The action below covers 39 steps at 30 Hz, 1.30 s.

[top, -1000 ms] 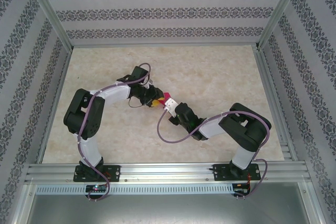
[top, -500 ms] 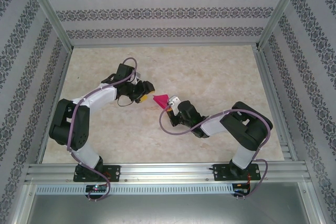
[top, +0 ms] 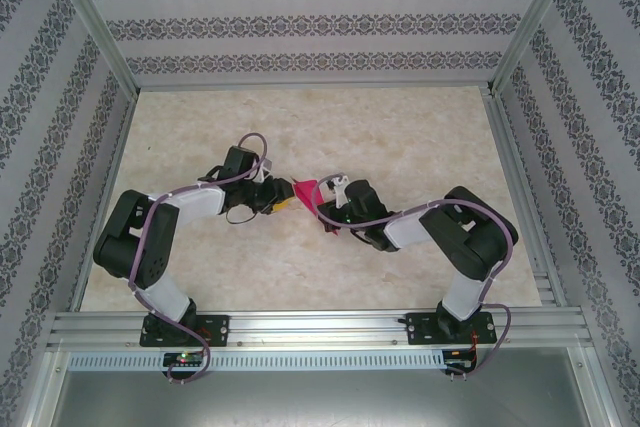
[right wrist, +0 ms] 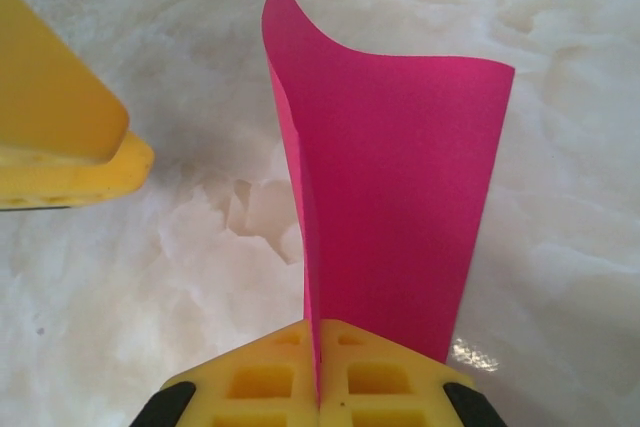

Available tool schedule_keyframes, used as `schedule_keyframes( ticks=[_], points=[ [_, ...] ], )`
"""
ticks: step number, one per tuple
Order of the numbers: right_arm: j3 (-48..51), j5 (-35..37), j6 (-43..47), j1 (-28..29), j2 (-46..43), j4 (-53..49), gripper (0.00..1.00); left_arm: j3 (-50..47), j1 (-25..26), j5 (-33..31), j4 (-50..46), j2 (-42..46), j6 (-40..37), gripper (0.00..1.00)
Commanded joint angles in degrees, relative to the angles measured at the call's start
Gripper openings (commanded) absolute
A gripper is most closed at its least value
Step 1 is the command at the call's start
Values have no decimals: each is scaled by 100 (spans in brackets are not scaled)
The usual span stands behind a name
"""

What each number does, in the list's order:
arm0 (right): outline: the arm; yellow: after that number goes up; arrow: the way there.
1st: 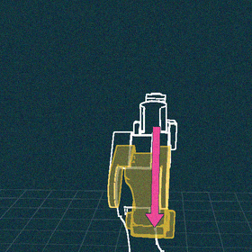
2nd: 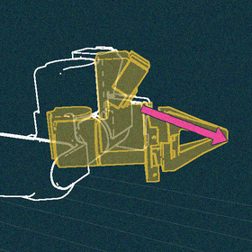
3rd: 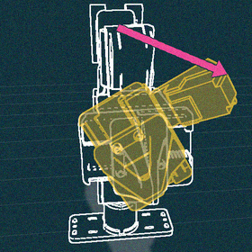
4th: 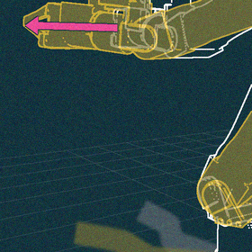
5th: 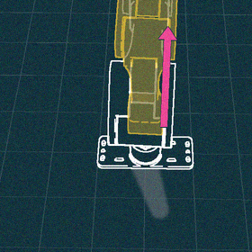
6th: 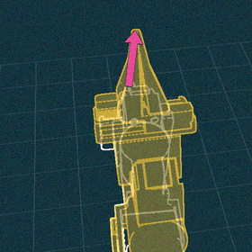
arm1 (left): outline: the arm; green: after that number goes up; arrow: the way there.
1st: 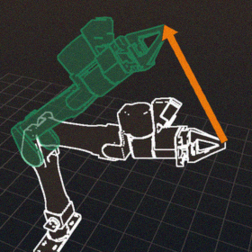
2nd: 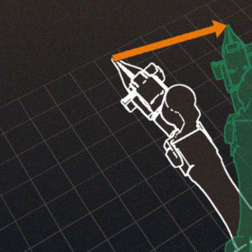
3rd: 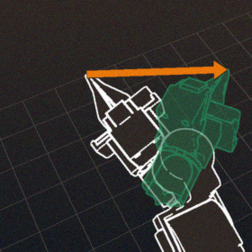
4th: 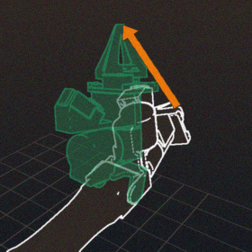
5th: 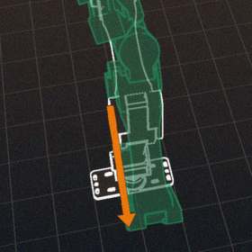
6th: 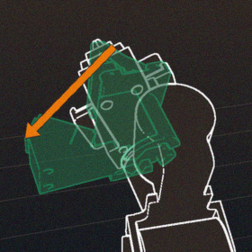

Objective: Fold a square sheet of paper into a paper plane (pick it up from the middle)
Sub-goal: Fold the wing for the fifth time at the center of the table.

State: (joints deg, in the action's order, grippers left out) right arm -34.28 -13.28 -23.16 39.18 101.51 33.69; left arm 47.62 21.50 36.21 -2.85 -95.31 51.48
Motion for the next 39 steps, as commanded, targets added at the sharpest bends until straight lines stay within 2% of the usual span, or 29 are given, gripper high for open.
schedule_keyframes(
  ticks=[1, 19, 39],
  points=[
    [-173, -472, -486, -97, 147, -125, 0, -2, 130, 227, 656, -96, 2, 38],
    [-369, -816, -1060, -320, 527, -359, 2, 357, 374, 528, 981, -808, 40, 28],
    [-509, -1086, -1006, -400, 585, -723, 11, 765, 430, 507, 891, -1400, -16, 21]
  ],
)
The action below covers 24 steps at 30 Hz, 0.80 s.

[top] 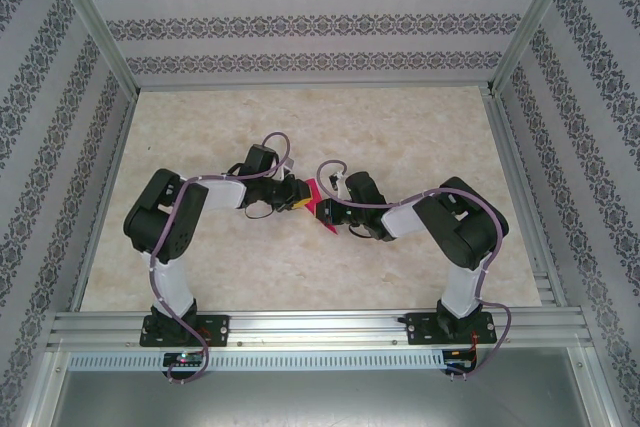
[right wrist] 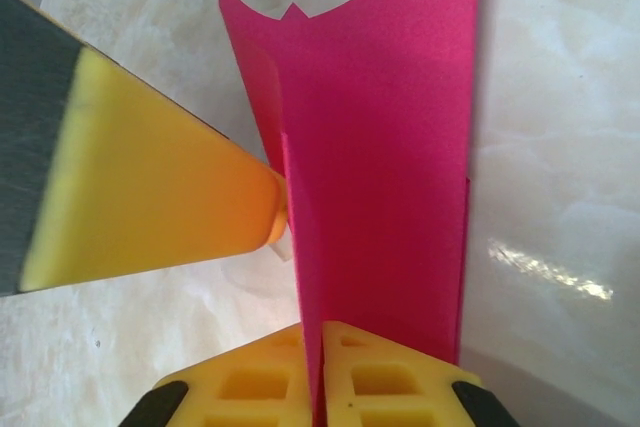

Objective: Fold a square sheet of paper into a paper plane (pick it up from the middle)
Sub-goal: Fold the wing for the fifth time at the center of the table.

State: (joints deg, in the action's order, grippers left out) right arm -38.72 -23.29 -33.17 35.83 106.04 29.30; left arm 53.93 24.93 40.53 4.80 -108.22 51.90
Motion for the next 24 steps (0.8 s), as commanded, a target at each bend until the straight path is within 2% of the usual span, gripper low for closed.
schedule_keyframes(
  ticks=[1, 10, 24],
  points=[
    [-74, -109, -14, -68, 120, -285, 12, 133, 85, 61, 99, -124, -65, 21],
    [-175, -289, -104, -137, -128, -561, 18, 165, 84, -87, -153, -164, -189, 19],
    [-514, -407, -137, -151, -649, -1777, 23, 159, 87, -178, -317, -233, -249, 18]
  ],
)
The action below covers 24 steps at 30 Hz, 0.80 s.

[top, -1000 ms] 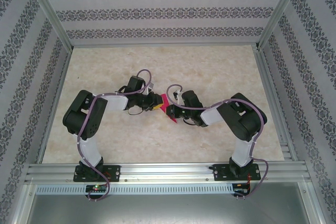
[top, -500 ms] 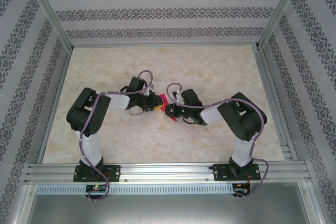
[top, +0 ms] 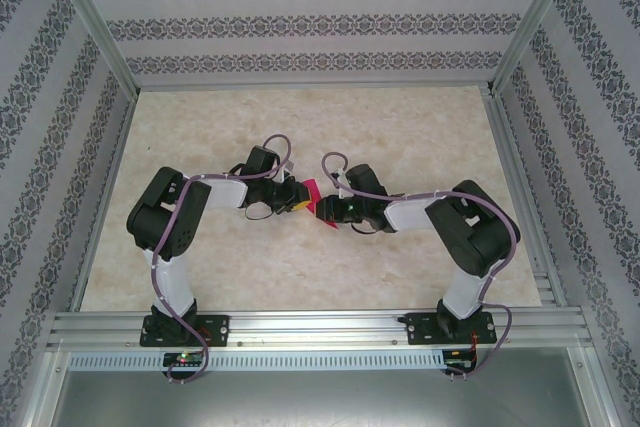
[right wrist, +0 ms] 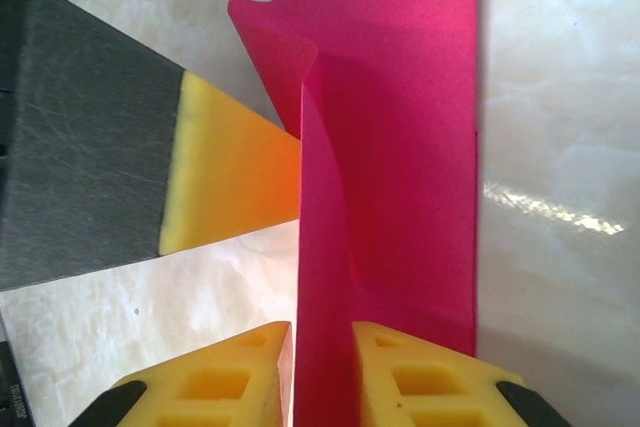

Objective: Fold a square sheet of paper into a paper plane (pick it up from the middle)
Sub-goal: Fold the wing for the fifth time at the center of the table.

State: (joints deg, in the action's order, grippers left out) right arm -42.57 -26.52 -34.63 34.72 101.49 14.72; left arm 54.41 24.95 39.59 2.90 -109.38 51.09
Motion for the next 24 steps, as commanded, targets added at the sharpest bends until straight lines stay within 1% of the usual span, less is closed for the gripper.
schedule_keyframes(
  ticks=[1, 6, 12, 21, 24],
  points=[
    [-135, -73, 26, -36, -213, -371, 23, 105, 81, -84, -136, -117, -167, 18],
    [-187, -64, 85, -35, -187, -617, 19, 111, 83, -76, -149, -111, -187, 18],
    [-130, -105, 3, -36, -2, -614, 14, 118, 85, -59, -166, -75, -200, 18],
    [-150, -11, 129, -40, 182, -729, 13, 110, 83, 176, -36, 127, -174, 19],
    [-180, -11, 130, -35, 141, -760, 16, 155, 80, 109, -147, 101, -222, 19]
  ],
)
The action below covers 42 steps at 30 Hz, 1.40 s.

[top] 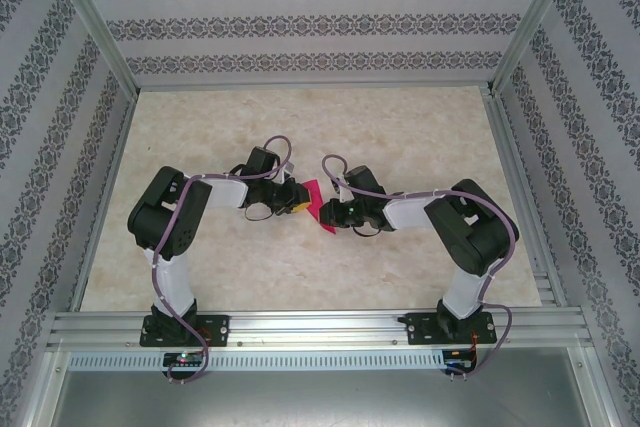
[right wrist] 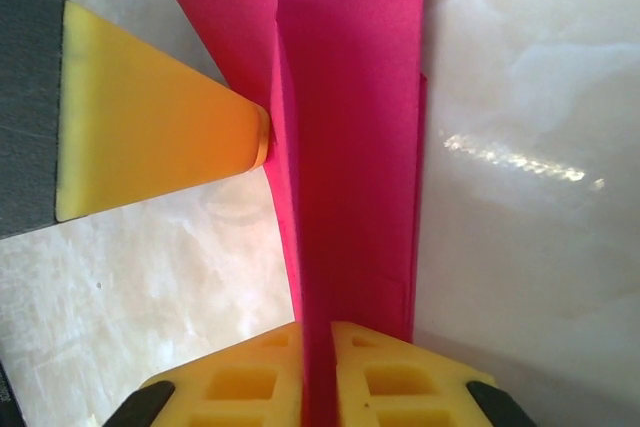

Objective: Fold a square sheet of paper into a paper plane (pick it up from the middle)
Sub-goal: Fold the wing for the fifth time at the center of the table.

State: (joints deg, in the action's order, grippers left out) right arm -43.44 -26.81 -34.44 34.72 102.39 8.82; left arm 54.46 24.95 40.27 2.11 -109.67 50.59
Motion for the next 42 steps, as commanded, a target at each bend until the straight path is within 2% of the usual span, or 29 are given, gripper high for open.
schedule_keyframes(
  ticks=[1, 13, 24, 36, 42],
  points=[
    [-101, 28, 93, -36, 7, -190, 18, 175, 81, 15, -148, 78, -185, 19],
    [-244, 218, -80, -55, -634, -1001, 30, 191, 80, -102, -396, -77, -237, 18],
    [-556, 347, 37, -9, -656, -1424, 32, 171, 85, -76, -402, -68, -242, 18],
    [-652, 256, 77, 102, -287, -1501, 24, 171, 82, -47, -395, -46, -224, 18],
    [-546, 263, 10, 144, -217, -1409, 14, 191, 86, -44, -425, 37, -225, 18]
  ],
)
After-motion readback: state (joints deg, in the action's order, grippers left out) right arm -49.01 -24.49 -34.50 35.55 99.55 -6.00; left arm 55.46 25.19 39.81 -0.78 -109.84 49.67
